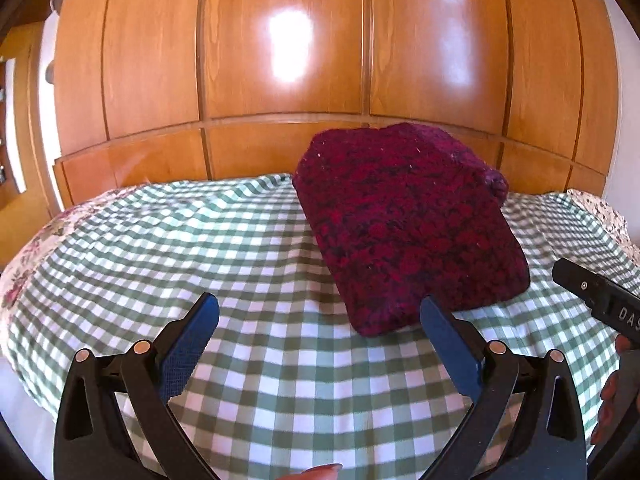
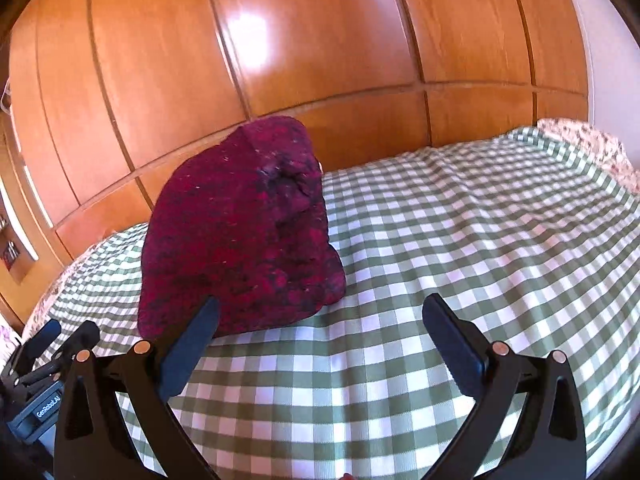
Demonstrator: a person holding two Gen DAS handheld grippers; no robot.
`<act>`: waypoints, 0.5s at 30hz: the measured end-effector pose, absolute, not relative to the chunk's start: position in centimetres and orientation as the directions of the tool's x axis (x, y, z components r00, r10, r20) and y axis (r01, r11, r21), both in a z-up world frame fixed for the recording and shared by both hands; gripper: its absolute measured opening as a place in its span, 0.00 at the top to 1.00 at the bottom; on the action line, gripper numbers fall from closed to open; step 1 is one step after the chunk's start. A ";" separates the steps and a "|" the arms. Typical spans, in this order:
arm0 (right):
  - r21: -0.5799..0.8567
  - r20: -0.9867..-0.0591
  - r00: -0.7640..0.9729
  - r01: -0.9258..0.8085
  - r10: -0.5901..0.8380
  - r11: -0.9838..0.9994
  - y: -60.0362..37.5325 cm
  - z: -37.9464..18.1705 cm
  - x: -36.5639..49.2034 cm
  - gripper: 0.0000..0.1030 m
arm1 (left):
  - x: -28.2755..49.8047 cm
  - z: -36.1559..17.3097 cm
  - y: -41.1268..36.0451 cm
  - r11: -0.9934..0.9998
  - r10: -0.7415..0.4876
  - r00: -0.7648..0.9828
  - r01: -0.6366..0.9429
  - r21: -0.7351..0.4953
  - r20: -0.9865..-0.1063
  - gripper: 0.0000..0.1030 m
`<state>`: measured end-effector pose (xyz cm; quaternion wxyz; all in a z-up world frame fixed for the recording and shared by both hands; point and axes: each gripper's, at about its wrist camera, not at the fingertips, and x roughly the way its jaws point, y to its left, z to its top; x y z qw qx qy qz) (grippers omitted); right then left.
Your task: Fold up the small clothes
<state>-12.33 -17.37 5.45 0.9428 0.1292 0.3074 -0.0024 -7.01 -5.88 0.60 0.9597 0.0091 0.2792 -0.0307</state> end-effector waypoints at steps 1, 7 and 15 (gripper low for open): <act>0.230 -0.581 0.811 0.083 0.069 0.970 -17.2 5.5 -12.5 0.02 | -7.1 0.7 -5.9 0.998 -0.057 0.839 0.064 -0.005 -0.541 0.03; 0.236 -0.562 0.825 0.086 0.064 0.968 -17.2 6.5 -13.8 0.02 | -7.7 1.3 -5.4 0.999 -0.049 0.835 0.038 -0.031 -0.548 0.03; 0.248 -0.518 0.854 0.093 0.051 0.964 -18.0 8.5 -15.7 0.02 | -9.0 2.6 -4.9 0.998 -0.049 0.841 0.014 -0.069 -0.539 0.03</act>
